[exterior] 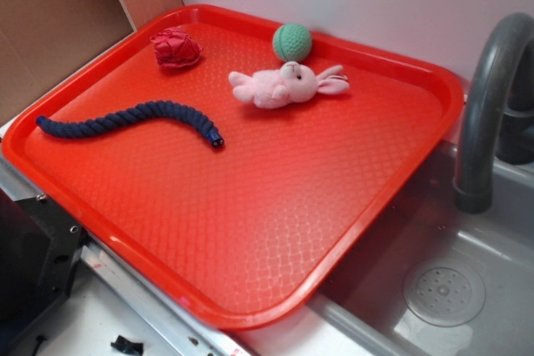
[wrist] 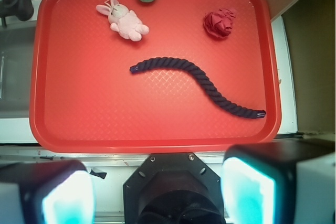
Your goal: Grab the blue rope.
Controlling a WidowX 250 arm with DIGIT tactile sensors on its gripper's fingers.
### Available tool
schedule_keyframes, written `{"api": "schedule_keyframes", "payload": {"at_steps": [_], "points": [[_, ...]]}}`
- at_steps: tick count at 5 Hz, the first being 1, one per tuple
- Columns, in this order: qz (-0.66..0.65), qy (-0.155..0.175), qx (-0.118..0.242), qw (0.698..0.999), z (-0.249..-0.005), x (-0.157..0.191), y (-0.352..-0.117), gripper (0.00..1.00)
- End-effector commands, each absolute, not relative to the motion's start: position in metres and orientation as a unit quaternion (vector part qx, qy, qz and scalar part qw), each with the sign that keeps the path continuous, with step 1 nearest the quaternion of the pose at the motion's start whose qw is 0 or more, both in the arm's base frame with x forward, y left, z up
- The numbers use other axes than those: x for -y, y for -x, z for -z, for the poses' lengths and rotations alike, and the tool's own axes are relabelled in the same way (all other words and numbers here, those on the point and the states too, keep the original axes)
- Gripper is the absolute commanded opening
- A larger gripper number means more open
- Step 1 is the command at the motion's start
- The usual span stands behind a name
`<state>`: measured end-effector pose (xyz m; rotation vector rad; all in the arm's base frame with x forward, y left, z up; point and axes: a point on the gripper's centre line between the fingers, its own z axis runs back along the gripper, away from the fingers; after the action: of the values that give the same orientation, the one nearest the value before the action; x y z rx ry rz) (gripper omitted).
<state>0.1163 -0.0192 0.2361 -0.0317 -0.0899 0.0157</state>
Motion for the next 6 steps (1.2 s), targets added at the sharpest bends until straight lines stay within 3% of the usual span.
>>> {"api": "schedule_keyframes", "payload": {"at_steps": [1, 3, 4, 6], "points": [[-0.008, 0.016, 0.045, 0.999, -0.236, 0.019, -0.116, 1.00], [0.068, -0.003, 0.074, 0.995, -0.213, 0.006, -0.136, 1.00], [0.121, -0.030, 0.092, 0.988, -0.197, -0.007, -0.148, 1.00], [0.193, -0.050, 0.076, 0.977, -0.149, -0.055, -0.174, 1.00]]}}
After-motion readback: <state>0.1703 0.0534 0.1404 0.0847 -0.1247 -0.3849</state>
